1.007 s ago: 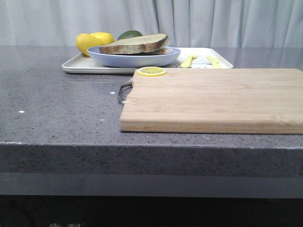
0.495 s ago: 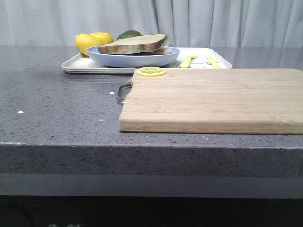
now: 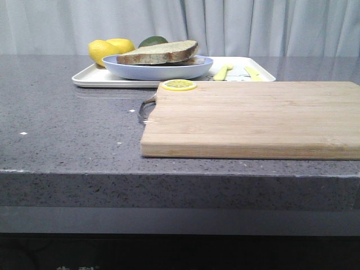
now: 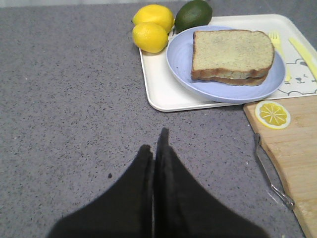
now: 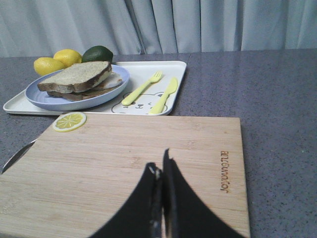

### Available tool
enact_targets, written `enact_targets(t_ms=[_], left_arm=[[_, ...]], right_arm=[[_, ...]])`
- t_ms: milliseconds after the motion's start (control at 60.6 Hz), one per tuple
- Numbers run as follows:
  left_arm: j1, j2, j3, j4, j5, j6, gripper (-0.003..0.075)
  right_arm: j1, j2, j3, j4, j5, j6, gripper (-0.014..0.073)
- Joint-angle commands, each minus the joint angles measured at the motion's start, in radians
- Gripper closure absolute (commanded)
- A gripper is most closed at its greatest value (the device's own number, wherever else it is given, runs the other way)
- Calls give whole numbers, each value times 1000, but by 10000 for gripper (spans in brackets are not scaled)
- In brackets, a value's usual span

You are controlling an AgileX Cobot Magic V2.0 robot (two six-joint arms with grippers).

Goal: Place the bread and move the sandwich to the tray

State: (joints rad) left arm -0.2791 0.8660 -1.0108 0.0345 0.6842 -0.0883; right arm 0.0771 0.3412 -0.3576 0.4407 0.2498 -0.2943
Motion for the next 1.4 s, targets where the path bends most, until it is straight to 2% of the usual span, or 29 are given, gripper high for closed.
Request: enact_targets(t_ms=[0,182,363,1221,1386], left_arm=[[2,-141,83,-2,-121,-13,741],[2,-373,233,-2,-145,-13,741],[2,-494,302,-2,-149,-13,741],[2,-506,337,-3,-176,-13,741],[83,-571,431,-15,-282,-13,741]], right_arm=[[1,10,-27,7,-73,-6,663],[1,10,-27,7,-73,-6,663],[1,10,-27,7,-73,-6,663],[1,10,-27,7,-73,-6,663],[1,10,-27,8,-73,-6,663]])
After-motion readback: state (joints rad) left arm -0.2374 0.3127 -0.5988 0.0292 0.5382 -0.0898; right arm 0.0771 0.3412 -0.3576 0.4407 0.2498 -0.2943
